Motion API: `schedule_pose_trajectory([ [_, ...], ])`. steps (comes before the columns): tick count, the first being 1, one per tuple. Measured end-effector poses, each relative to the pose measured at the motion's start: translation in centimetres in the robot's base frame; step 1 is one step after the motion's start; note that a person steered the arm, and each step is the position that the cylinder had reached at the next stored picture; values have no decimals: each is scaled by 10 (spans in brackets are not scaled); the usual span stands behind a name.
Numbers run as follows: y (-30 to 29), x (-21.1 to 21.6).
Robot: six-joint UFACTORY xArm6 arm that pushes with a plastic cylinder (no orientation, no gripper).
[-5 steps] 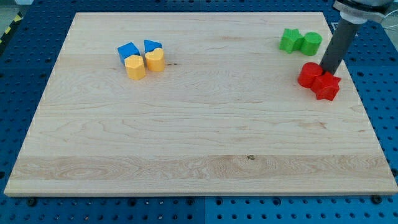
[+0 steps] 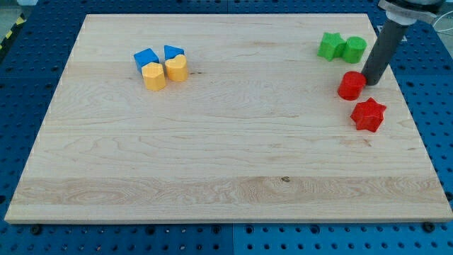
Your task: Slide the red circle to the left of the red star
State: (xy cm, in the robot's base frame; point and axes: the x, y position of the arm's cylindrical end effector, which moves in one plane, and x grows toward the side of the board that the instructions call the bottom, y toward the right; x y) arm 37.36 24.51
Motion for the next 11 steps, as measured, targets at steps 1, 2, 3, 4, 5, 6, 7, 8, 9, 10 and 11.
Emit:
schedule_pose_trajectory([
  [1,-6,-13],
  [2,-12,-5],
  [3,-12,10],
  [4,-12,30],
  [5,-14,29],
  [6,-17,24],
  [7,-17,31],
  [8,-17,36],
  [9,-21,31],
  [10,-36,31],
  [11,-44,34],
])
